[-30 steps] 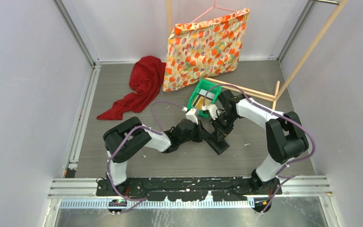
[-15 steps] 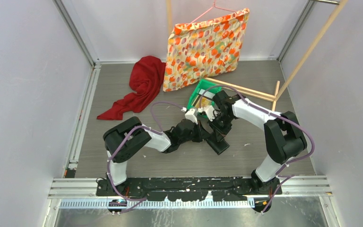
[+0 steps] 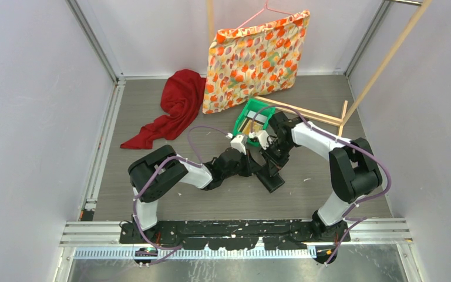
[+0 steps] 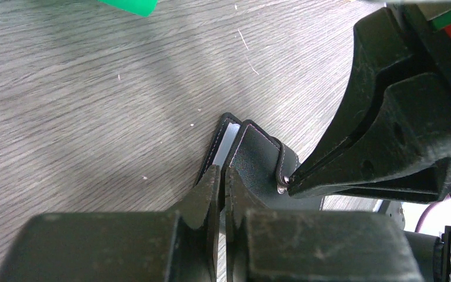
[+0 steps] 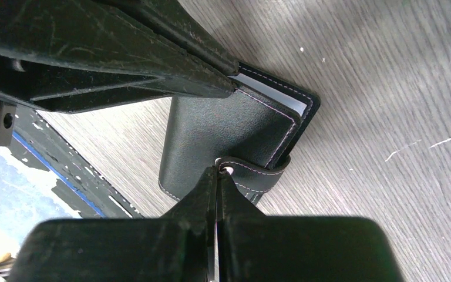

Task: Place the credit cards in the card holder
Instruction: Close the card holder at the center of the board.

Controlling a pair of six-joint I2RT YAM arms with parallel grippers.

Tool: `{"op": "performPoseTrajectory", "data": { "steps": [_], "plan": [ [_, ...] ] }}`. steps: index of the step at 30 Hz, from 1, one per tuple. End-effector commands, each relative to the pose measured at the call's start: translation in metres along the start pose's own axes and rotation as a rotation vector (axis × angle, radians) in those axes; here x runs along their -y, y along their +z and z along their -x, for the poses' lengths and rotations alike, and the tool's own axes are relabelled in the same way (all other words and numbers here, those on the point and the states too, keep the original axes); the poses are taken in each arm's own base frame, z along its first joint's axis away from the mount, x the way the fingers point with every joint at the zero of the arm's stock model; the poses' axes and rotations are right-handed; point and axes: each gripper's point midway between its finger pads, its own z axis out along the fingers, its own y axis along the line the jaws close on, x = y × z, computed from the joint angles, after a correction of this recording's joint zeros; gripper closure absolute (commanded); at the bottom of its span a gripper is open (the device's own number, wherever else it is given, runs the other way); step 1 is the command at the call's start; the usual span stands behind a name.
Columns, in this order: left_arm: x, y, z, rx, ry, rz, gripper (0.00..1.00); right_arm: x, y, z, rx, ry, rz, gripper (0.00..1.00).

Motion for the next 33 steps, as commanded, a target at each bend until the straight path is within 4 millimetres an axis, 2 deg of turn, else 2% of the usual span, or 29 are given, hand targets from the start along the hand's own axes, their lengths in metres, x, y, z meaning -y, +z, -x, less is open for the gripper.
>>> {"op": "performPoseTrajectory", "data": {
  "steps": [1,10,16,28,33],
  "plan": [
    [-0.022,0.001,-0.015,-0.042,0.055,0.073,1.00,-0.022,-0.005,0.004,0.046,-0.012,0.095,0.99],
    [-0.021,0.002,-0.015,-0.043,0.055,0.070,1.00,-0.019,-0.011,0.004,0.065,0.000,0.096,0.99],
    [-0.022,0.002,-0.016,-0.045,0.055,0.071,1.00,-0.025,-0.005,0.001,0.036,-0.010,0.122,0.99],
    [-0.021,0.002,-0.016,-0.045,0.054,0.067,1.00,-0.026,0.024,-0.008,-0.082,-0.031,0.081,0.99],
    [-0.021,0.001,-0.015,-0.040,0.056,0.066,1.00,-0.021,0.034,-0.016,-0.136,-0.018,0.051,0.99]
  ]
}}
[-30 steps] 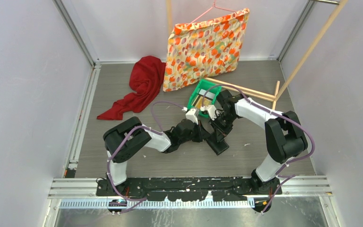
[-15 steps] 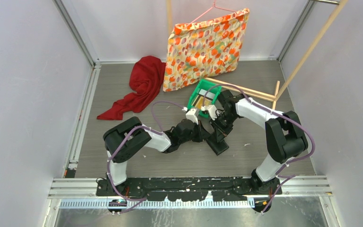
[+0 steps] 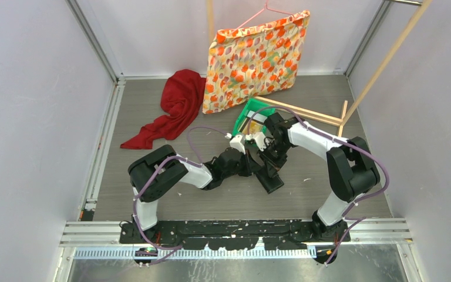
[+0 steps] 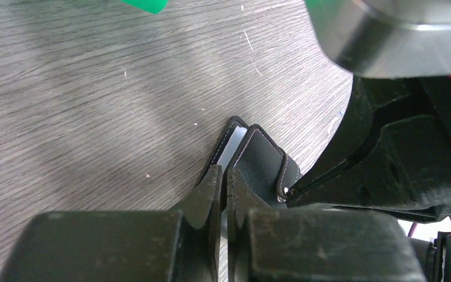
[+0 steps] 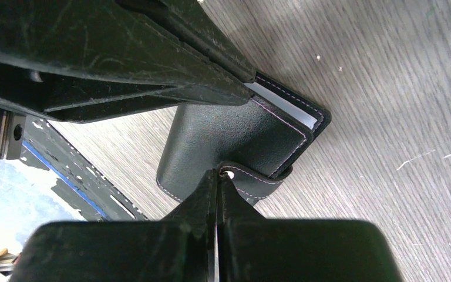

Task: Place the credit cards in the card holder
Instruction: Close the card holder at the center of the board.

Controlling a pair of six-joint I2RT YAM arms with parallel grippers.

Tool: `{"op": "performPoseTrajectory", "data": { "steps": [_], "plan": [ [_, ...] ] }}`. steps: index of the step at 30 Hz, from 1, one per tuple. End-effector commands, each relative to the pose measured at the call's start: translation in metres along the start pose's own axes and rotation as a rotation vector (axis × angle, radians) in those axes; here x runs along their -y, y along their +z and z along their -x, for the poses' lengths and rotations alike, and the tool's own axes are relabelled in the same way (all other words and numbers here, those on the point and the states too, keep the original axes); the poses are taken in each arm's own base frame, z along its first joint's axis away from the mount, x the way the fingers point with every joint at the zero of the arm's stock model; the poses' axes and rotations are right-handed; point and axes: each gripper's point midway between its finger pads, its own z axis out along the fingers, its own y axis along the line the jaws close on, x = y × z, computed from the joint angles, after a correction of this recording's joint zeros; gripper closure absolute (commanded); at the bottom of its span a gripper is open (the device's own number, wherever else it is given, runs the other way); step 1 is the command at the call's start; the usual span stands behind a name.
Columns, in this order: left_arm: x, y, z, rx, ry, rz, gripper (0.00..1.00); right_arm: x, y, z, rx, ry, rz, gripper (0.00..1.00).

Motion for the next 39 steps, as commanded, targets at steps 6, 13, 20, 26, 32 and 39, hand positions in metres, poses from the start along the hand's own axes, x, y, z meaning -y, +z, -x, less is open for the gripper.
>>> {"op": "performPoseTrajectory", "data": {
  "steps": [6,13,20,26,32,39],
  "plan": [
    [-0.021,-0.001,-0.014,-0.033,0.086,0.058,1.00,-0.017,0.041,-0.021,-0.159,-0.023,0.031,0.99],
    [-0.020,-0.004,-0.012,-0.021,0.092,0.051,1.00,-0.018,0.049,-0.026,-0.204,-0.041,-0.001,0.99],
    [-0.015,-0.006,-0.010,-0.008,0.098,0.024,1.00,-0.017,0.055,-0.029,-0.233,-0.060,-0.039,0.99],
    [-0.012,-0.009,-0.009,-0.001,0.101,-0.002,1.00,-0.018,0.060,-0.029,-0.250,-0.079,-0.063,0.99],
    [-0.007,-0.010,-0.009,0.003,0.112,-0.035,1.00,-0.023,0.053,-0.020,-0.224,-0.077,-0.009,0.93],
    [-0.004,-0.015,0.003,0.032,0.157,-0.055,0.99,-0.037,-0.024,0.015,0.092,-0.136,0.123,0.24]
  ]
}}
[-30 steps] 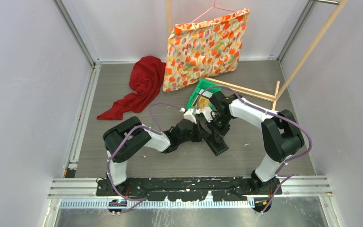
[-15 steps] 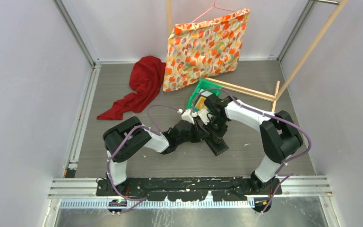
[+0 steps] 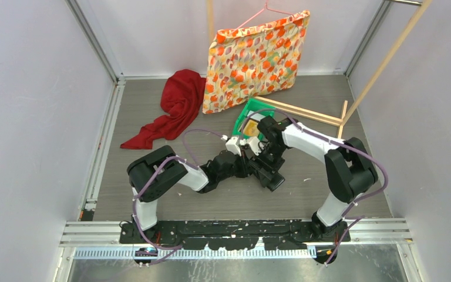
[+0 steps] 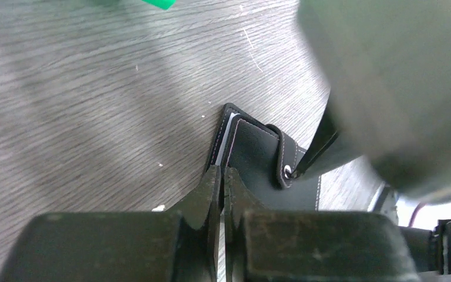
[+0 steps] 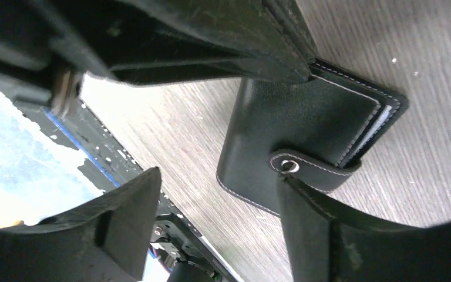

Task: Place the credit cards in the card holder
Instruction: Close the card holder at the center of the board, then reset both arms

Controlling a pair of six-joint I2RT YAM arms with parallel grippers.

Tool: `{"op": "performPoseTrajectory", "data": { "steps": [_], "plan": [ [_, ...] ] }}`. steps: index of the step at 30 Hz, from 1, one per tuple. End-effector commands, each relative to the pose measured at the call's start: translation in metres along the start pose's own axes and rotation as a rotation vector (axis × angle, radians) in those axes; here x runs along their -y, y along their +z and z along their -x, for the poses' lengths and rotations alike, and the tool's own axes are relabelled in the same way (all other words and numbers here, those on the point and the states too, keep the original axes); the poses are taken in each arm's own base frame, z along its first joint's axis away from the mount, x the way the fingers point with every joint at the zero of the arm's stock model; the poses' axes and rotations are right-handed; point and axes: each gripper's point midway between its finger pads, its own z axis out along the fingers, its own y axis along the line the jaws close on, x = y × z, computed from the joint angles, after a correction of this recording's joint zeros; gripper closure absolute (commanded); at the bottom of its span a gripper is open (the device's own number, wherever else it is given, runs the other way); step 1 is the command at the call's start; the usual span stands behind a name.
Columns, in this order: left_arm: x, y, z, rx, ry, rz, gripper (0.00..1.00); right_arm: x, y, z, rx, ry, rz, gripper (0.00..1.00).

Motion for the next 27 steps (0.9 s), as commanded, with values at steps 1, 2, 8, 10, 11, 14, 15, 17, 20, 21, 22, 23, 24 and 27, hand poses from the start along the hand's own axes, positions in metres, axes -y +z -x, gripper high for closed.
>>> {"op": "performPoseTrajectory", "data": {
  "steps": [1,2,8,10,11,14,15,17,20,21,22,23,24,27],
  "plan": [
    [0.007,-0.006,0.006,0.005,0.203,-0.036,0.99,-0.011,-0.039,0.014,0.213,-0.130,0.095,0.21],
    [0.009,-0.007,0.010,0.010,0.219,-0.039,0.98,-0.010,-0.048,0.012,0.244,-0.130,0.098,0.08],
    [0.028,-0.019,0.021,0.009,0.261,-0.077,0.79,0.009,-0.094,0.004,0.411,-0.117,-0.007,0.00],
    [0.041,-0.031,0.034,0.026,0.291,-0.090,0.71,0.027,-0.109,0.001,0.464,-0.078,-0.128,0.00],
    [0.047,-0.038,0.040,0.031,0.317,-0.093,0.69,0.038,-0.118,-0.002,0.498,-0.047,-0.197,0.00],
    [0.064,-0.069,0.060,0.023,0.420,-0.085,0.57,0.066,-0.155,-0.011,0.646,0.069,-0.381,0.00],
    [0.069,-0.080,0.067,0.017,0.460,-0.079,0.55,0.076,-0.173,-0.011,0.722,0.123,-0.447,0.00],
    [0.074,-0.106,0.080,0.008,0.537,-0.048,0.47,0.094,-0.212,-0.022,0.845,0.302,-0.631,0.00],
    [0.069,-0.147,0.108,0.036,0.590,0.072,0.25,0.097,-0.255,-0.040,0.993,0.471,-0.778,0.00],
    [0.068,-0.161,0.116,0.042,0.601,0.098,0.17,0.088,-0.264,-0.040,1.028,0.468,-0.778,0.00],
    [0.068,-0.176,0.124,0.051,0.604,0.124,0.10,0.077,-0.270,-0.040,1.049,0.457,-0.759,0.00],
    [0.068,-0.190,0.135,0.068,0.597,0.152,0.03,0.066,-0.278,-0.038,1.070,0.449,-0.737,0.00],
    [0.068,-0.205,0.144,0.087,0.583,0.182,0.01,0.058,-0.285,-0.036,1.093,0.450,-0.721,0.00],
    [0.075,-0.251,0.169,0.153,0.553,0.215,0.00,0.043,-0.310,-0.038,1.169,0.484,-0.734,0.00]
  ]
}}
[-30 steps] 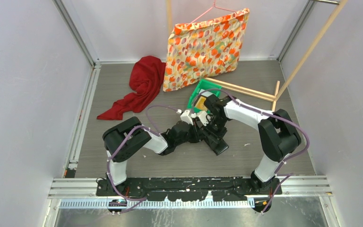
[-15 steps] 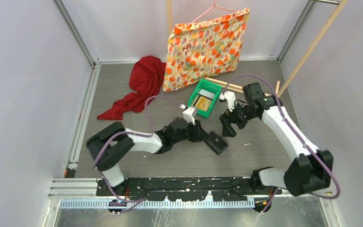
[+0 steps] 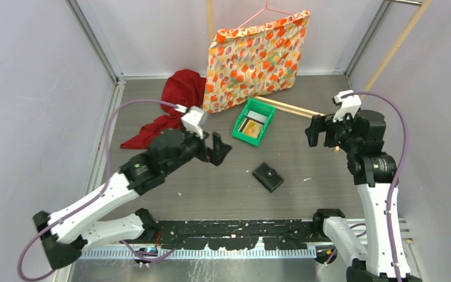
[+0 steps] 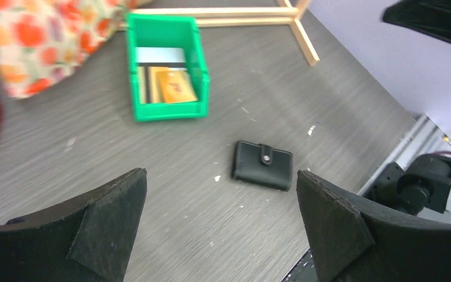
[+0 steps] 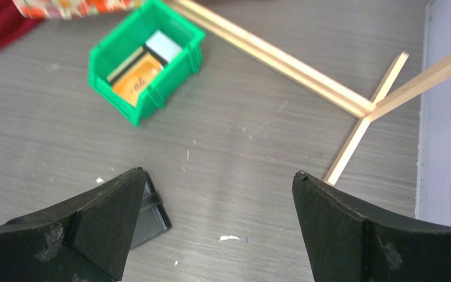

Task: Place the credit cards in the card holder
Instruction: Reset both arms

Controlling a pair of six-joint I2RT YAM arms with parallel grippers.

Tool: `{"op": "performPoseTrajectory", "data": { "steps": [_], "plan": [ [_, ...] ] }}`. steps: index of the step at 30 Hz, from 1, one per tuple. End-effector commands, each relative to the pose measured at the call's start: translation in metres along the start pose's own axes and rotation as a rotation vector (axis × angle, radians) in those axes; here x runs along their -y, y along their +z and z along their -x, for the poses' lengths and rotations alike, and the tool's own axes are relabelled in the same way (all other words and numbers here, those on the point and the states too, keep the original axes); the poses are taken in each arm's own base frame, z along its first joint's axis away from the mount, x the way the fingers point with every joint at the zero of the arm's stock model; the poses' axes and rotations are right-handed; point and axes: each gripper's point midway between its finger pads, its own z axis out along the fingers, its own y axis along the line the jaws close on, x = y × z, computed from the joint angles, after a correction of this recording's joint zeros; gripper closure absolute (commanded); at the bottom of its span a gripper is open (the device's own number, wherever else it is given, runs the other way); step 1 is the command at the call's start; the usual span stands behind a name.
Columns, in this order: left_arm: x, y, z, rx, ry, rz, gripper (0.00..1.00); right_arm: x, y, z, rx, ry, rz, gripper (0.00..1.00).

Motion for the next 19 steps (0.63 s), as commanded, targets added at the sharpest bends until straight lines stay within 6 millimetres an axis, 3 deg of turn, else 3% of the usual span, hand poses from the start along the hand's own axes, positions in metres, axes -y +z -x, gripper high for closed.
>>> {"op": "performPoseTrajectory", "data": {
  "steps": [1,4,8,15,19],
  "plan": [
    [-0.036,-0.068,0.018,-0.036,0.038,0.164,0.00,0.000,-0.031,0.046,0.135,0.120,-0.052,0.00],
    [-0.037,-0.104,0.046,0.047,0.032,0.175,0.00,-0.004,-0.050,0.061,0.180,0.112,-0.044,0.00],
    [-0.043,-0.141,0.058,0.094,0.029,0.197,0.00,-0.013,-0.071,0.078,0.219,0.158,-0.018,0.00],
    [-0.047,-0.164,0.051,0.096,0.029,0.196,0.00,-0.022,-0.090,0.091,0.250,0.158,0.015,0.00],
    [-0.047,-0.167,0.047,0.098,0.034,0.186,0.00,-0.027,-0.082,0.086,0.230,0.179,0.045,0.00]
  ]
}}
